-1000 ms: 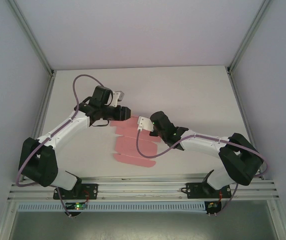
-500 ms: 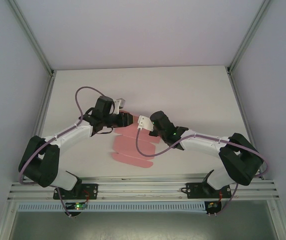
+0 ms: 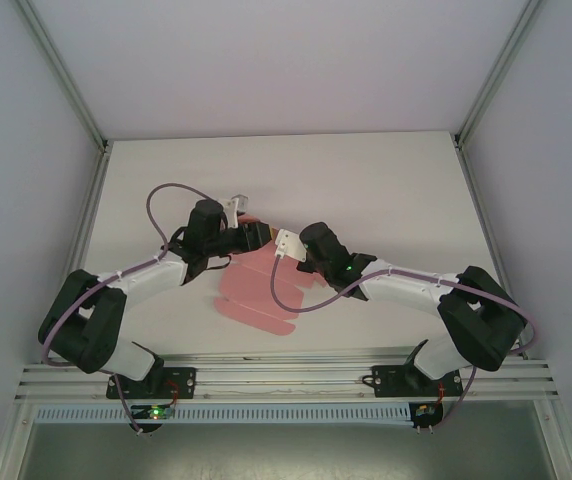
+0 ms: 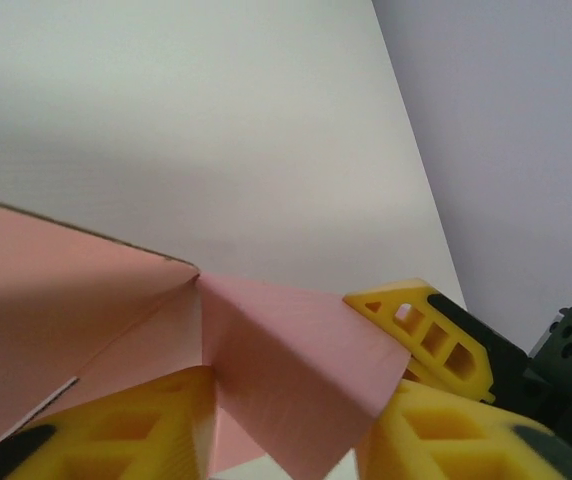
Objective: Assemble paper box
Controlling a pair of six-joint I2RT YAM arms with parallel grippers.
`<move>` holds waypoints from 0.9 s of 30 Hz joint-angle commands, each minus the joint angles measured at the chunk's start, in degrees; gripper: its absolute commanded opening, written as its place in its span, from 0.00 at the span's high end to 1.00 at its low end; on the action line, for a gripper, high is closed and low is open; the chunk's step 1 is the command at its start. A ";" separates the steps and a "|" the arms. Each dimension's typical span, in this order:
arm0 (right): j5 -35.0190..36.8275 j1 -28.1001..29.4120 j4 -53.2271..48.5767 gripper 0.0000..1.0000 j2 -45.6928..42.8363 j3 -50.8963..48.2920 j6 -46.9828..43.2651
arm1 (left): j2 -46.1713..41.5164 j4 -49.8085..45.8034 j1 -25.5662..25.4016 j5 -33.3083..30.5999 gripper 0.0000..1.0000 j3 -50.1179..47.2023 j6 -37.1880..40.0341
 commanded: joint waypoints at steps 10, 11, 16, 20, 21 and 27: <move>-0.36 -0.11 -1.03 1.00 -3.36 -1.32 2.11 | -25.47 -33.23 -0.99 -27.35 0.00 -4.18 7.99; -0.47 -0.10 -0.93 1.00 -3.55 -1.43 2.16 | -26.82 -36.36 -0.75 -30.25 0.00 -4.19 7.60; -1.66 -0.80 -0.93 1.00 -4.09 -1.63 2.44 | -28.12 -47.27 2.87 -38.08 0.00 -4.83 4.05; -2.50 -1.37 -0.85 1.00 -4.42 -1.83 3.08 | -25.04 -48.25 6.62 -38.45 0.00 -5.23 2.22; -2.71 -1.48 -0.91 1.00 -4.63 -1.85 3.09 | -24.03 -48.34 7.17 -38.95 0.00 -5.09 1.93; -4.89 -1.73 -0.58 1.00 -5.97 -2.56 3.37 | -18.27 -44.21 7.67 -37.40 0.00 -4.51 3.37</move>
